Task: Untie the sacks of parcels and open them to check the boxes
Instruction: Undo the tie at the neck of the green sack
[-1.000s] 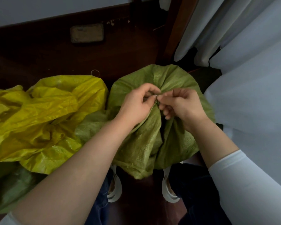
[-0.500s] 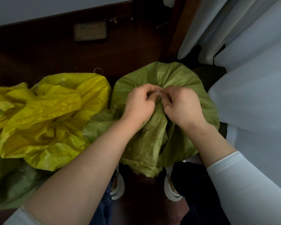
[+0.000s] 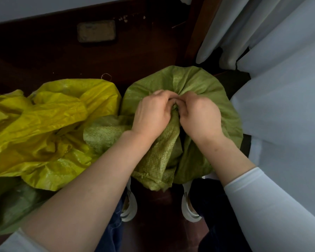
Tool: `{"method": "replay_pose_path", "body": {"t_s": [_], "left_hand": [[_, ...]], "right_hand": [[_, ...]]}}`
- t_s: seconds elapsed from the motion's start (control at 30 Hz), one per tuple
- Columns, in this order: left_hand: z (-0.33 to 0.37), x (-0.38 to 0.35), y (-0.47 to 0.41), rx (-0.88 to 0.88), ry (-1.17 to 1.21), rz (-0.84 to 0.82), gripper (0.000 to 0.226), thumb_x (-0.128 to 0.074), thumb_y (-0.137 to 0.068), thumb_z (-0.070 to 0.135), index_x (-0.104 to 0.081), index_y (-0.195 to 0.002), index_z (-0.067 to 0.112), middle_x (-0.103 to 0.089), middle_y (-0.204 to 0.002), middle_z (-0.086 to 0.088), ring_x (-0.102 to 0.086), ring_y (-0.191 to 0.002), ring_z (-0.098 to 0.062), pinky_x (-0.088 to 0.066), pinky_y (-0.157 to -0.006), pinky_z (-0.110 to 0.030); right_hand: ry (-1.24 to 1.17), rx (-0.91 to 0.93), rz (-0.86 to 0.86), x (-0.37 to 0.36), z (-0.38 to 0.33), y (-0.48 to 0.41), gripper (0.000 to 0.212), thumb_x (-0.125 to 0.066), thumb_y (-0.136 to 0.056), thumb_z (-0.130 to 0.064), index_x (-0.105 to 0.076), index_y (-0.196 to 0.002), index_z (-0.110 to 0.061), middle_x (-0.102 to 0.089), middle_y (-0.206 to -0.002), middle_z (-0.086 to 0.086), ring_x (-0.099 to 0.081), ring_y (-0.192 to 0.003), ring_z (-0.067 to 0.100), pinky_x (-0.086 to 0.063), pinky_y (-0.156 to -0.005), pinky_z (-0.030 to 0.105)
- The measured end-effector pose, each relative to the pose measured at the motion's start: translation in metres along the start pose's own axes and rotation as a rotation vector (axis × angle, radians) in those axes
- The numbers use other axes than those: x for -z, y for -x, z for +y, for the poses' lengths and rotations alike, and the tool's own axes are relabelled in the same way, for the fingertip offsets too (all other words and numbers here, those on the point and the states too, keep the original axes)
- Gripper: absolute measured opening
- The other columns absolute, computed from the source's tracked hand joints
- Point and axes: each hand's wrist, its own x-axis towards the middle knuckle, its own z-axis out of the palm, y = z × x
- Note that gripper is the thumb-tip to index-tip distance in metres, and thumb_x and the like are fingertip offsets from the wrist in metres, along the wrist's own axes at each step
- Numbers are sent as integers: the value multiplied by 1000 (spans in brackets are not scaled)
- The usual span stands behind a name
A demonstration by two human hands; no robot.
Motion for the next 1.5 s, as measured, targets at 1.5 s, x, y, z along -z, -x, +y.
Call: {"method": "replay_pose_path", "body": {"t_s": [1.5], "left_hand": [[3, 8, -11, 177, 207, 16, 19, -55, -90, 11, -69, -104, 12, -70, -101, 0, -65, -97, -13, -51, -89, -27]], "right_hand": [[-437, -132, -25, 8, -4, 0, 16, -59, -83, -20, -62, -87, -5, -68, -67, 10, -65, -59, 28, -55, -59, 47]]}}
